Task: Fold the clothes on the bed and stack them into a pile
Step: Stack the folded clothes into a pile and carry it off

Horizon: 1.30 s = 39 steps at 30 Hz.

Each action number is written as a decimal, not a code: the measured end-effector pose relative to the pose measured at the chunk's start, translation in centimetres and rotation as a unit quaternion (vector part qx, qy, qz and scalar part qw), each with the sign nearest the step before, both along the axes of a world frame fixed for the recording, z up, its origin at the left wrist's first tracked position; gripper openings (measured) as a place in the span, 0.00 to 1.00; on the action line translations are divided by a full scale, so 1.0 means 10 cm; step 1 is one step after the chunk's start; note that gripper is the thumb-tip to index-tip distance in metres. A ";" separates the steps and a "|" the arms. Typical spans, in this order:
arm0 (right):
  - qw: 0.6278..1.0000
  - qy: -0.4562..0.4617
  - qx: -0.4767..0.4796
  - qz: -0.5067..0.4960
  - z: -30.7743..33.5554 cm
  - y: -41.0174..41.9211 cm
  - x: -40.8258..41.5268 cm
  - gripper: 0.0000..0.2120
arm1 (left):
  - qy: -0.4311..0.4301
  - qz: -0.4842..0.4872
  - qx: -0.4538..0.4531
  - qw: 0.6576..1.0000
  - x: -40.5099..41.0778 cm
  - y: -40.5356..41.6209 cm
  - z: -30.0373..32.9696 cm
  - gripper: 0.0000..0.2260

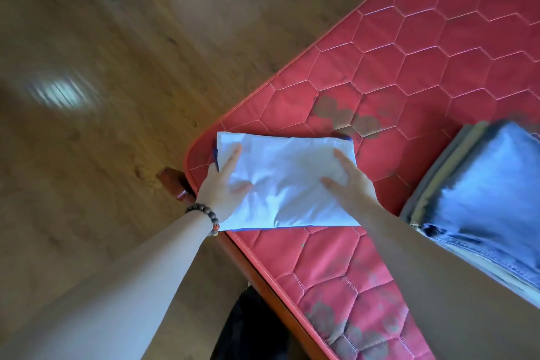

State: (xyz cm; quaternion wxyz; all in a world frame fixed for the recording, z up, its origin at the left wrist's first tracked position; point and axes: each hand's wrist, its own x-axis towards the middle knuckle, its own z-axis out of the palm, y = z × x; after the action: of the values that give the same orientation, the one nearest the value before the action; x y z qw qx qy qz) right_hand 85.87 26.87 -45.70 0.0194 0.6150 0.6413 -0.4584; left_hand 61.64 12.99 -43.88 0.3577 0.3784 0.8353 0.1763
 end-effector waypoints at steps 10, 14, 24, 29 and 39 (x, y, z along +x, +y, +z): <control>0.985 0.025 0.155 -0.074 0.68 0.05 0.76 0.26 | 0.063 -0.069 0.093 0.991 0.74 0.58 0.54 0.34; 0.971 -0.001 0.196 -0.139 1.07 0.26 1.71 0.26 | 0.042 -0.142 0.135 0.980 1.55 1.15 0.75 0.35; 0.926 -0.043 0.246 -0.281 1.21 0.41 3.68 0.25 | 0.011 -0.300 0.201 0.932 3.41 2.15 0.67 0.34; 0.928 -0.064 0.209 -0.303 0.77 0.39 3.94 0.26 | -0.002 -0.325 0.165 0.931 3.60 2.32 0.27 0.33; 0.927 -0.085 0.182 -0.316 0.42 0.35 3.90 0.24 | 0.025 -0.349 0.121 0.929 3.56 2.31 0.09 0.33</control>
State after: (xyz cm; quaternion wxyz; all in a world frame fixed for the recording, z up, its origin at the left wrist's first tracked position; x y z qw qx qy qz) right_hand 124.82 30.41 -41.51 -0.1846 0.8154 0.4820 -0.2620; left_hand 97.23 36.06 -43.02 0.3267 0.6910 0.6315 0.1305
